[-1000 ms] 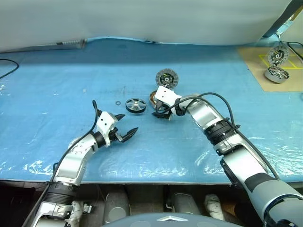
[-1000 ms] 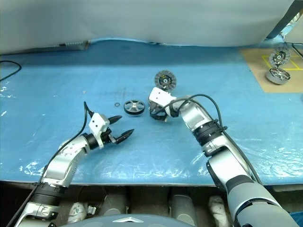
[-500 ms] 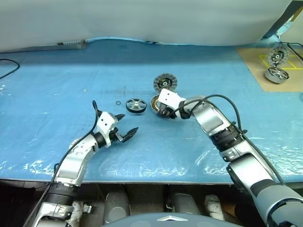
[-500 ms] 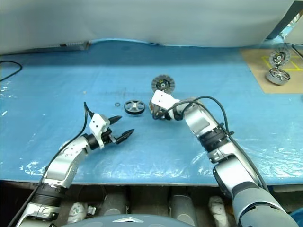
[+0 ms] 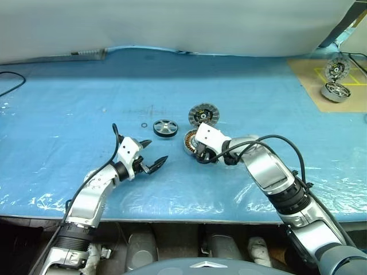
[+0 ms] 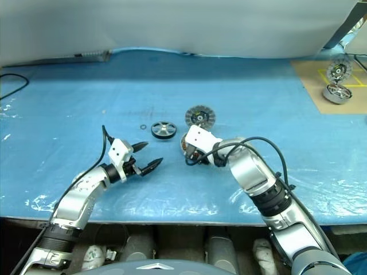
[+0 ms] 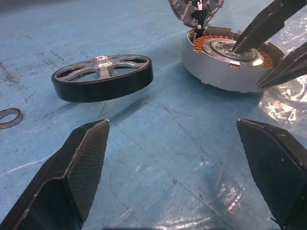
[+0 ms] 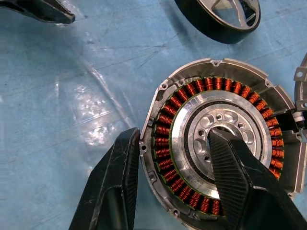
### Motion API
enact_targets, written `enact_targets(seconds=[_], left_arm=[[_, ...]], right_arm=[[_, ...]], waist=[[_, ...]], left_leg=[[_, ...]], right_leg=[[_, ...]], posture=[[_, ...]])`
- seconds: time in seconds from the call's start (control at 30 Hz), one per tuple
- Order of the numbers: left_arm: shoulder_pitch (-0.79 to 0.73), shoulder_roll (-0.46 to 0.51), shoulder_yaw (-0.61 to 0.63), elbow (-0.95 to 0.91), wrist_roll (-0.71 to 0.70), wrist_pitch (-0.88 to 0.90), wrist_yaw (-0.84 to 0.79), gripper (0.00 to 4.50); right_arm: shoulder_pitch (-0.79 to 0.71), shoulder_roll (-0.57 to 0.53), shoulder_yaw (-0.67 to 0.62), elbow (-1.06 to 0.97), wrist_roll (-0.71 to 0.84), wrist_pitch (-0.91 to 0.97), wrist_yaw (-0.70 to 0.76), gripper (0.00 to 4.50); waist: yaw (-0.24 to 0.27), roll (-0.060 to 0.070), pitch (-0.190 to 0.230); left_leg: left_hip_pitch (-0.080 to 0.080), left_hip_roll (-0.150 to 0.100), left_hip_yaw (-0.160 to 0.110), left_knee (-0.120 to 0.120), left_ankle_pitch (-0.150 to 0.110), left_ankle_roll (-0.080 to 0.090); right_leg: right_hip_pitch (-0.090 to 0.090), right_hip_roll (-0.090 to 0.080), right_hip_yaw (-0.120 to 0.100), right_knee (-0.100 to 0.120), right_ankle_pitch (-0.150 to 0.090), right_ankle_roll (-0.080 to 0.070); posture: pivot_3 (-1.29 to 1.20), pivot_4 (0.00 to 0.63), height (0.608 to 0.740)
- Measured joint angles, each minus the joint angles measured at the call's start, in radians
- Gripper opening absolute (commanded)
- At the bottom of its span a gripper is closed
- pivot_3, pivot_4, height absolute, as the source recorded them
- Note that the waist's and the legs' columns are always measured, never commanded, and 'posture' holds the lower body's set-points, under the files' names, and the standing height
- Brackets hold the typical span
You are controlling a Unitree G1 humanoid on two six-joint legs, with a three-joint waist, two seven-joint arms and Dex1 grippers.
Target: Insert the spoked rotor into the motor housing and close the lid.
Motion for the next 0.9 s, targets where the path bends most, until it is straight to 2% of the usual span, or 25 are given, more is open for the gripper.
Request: enact_targets(seconds=[0.07,0.1,0.13,0.27,0.47,0.6,0.73,0.8,0.9], left_arm=[[-0.003,0.001,0.000,0.000,0.000,0.000,-0.005,4.50],[-0.004,0.002,0.000,0.000,0.000,0.000,-0.008,4.50],[-0.005,0.003,0.000,0.000,0.000,0.000,-0.010,4.50],[-0.011,0.005,0.000,0.001,0.000,0.000,-0.017,4.50],[-0.016,0.007,0.000,0.006,0.000,0.000,-0.027,4.50],[-0.023,0.011,0.001,0.013,0.000,0.000,-0.034,4.50],[-0.038,0.012,0.027,0.025,-0.009,0.026,-0.012,4.50],[-0.072,0.013,0.034,0.047,-0.013,0.075,0.011,4.50],[-0.117,0.017,0.065,0.084,-0.028,0.111,0.026,4.50]], right_arm=[[0.002,0.000,-0.003,-0.028,0.017,0.044,-0.005,1.88],[0.002,0.000,-0.004,-0.037,0.024,0.059,-0.008,2.57],[0.001,0.001,-0.005,-0.048,0.033,0.079,-0.009,2.75],[-0.008,0.009,-0.014,-0.089,0.094,0.168,-0.020,4.07],[-0.101,0.037,-0.114,-0.189,0.198,0.309,-0.038,4.07],[-0.083,0.035,-0.188,-0.233,0.270,0.338,-0.058,4.07],[0.065,0.019,-0.263,-0.267,0.307,0.185,-0.081,4.07],[0.152,0.051,-0.331,-0.273,0.339,0.107,-0.100,4.07],[0.266,0.077,-0.361,-0.267,0.340,-0.053,-0.138,4.07]], waist=[[0.000,0.000,0.000],[0.000,0.000,0.000],[0.000,0.000,0.000],[0.000,0.000,0.000],[0.000,0.001,0.000],[0.003,0.001,0.000],[0.004,0.001,0.000],[0.003,0.001,0.000],[0.000,0.001,0.000]], left_leg=[[0.000,0.000,0.000,-0.001,0.000,0.000],[0.000,0.000,0.000,-0.001,0.000,0.000],[0.000,0.000,0.000,-0.002,0.000,0.000],[-0.001,0.000,0.000,-0.003,0.000,0.000],[-0.001,0.000,0.000,-0.003,0.000,0.000],[-0.001,-0.001,0.000,-0.004,0.000,0.000],[-0.002,-0.001,0.000,-0.004,0.000,0.000],[-0.002,-0.001,0.000,-0.004,0.000,0.000],[-0.002,-0.001,0.000,-0.004,0.000,0.000]], right_leg=[[0.000,0.000,0.000,-0.001,0.000,0.000],[0.000,0.000,0.000,-0.001,0.000,0.000],[0.000,0.000,0.000,-0.002,0.000,0.000],[-0.001,0.000,0.000,-0.003,0.000,0.000],[-0.001,0.000,0.000,-0.003,0.000,0.000],[-0.001,0.000,0.000,-0.004,0.000,0.000],[-0.001,0.000,0.000,-0.006,0.000,0.000],[-0.001,0.000,-0.001,-0.005,0.000,0.000],[-0.001,0.000,0.000,-0.005,0.000,0.000]], posture=[[0.00,0.150,0.740],[0.00,0.150,0.740],[0.00,0.150,0.740],[0.00,0.150,0.740],[0.00,0.150,0.740],[0.00,0.150,0.740],[0.00,0.150,0.740],[0.00,0.150,0.740],[0.00,0.150,0.740]])
